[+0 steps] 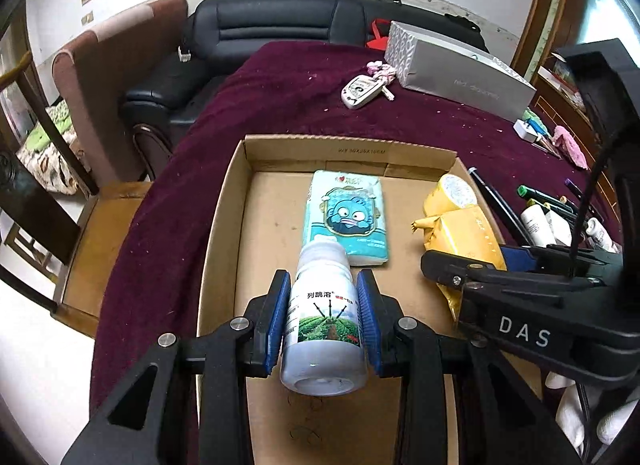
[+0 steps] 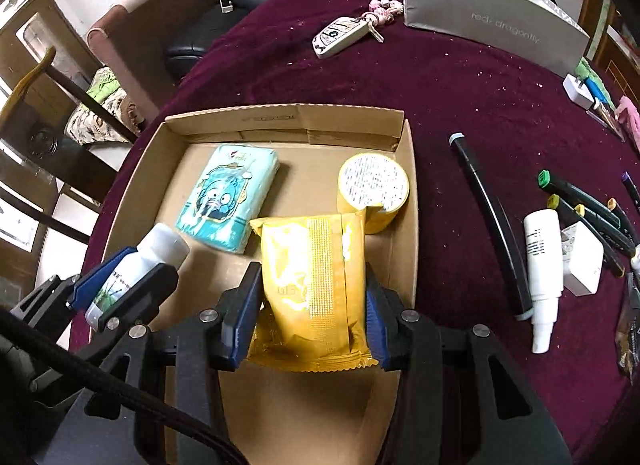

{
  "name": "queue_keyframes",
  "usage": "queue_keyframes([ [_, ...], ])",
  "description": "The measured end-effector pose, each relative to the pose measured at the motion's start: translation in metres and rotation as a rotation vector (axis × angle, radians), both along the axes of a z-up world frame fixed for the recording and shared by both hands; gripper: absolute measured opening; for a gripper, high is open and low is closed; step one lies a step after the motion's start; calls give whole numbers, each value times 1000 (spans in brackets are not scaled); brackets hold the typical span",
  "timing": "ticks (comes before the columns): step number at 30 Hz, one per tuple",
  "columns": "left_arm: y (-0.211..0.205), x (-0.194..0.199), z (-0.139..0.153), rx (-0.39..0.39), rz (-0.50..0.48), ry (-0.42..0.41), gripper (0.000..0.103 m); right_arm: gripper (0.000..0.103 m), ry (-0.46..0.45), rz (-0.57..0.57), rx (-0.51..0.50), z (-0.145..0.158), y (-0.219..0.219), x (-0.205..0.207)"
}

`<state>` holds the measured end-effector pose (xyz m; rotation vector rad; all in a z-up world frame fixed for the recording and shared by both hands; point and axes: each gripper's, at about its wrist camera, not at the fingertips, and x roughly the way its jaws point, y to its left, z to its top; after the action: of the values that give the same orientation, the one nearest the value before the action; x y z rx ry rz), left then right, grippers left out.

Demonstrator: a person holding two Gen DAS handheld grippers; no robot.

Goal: Organize objects
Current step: 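Carry bottle and pouch to the tray and release them with both tools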

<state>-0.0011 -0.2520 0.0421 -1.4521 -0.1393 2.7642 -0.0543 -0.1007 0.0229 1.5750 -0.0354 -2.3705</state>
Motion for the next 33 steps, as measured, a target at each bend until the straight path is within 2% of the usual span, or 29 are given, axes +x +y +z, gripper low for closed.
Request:
queue_keyframes([
  [6,-9,-2,-10,44,22,-27,30,45,3,4,19,-6,-7,-1],
  [12,-16,-1,-6,102,28,-22,30,46,-7,-3,24,-13,-9,-2],
  [16,-20,1,2,152,36,-2,31,53,-16,-6,-18,-12,-5,-3],
  [17,-21,2,4,162,39,2,33,56,-19,-8,-27,-12,-5,-3],
  [20,-23,6,12,196,37,21,41,57,-8,-14,-32,-10,-1,-3],
  [22,-23,9,20,202,38,34,44,57,9,-12,-34,-5,1,0],
  [26,-19,20,35,202,41,58,45,57,70,-1,-32,13,6,13],
  [33,-3,47,59,206,50,110,45,59,245,-6,-5,58,37,59],
])
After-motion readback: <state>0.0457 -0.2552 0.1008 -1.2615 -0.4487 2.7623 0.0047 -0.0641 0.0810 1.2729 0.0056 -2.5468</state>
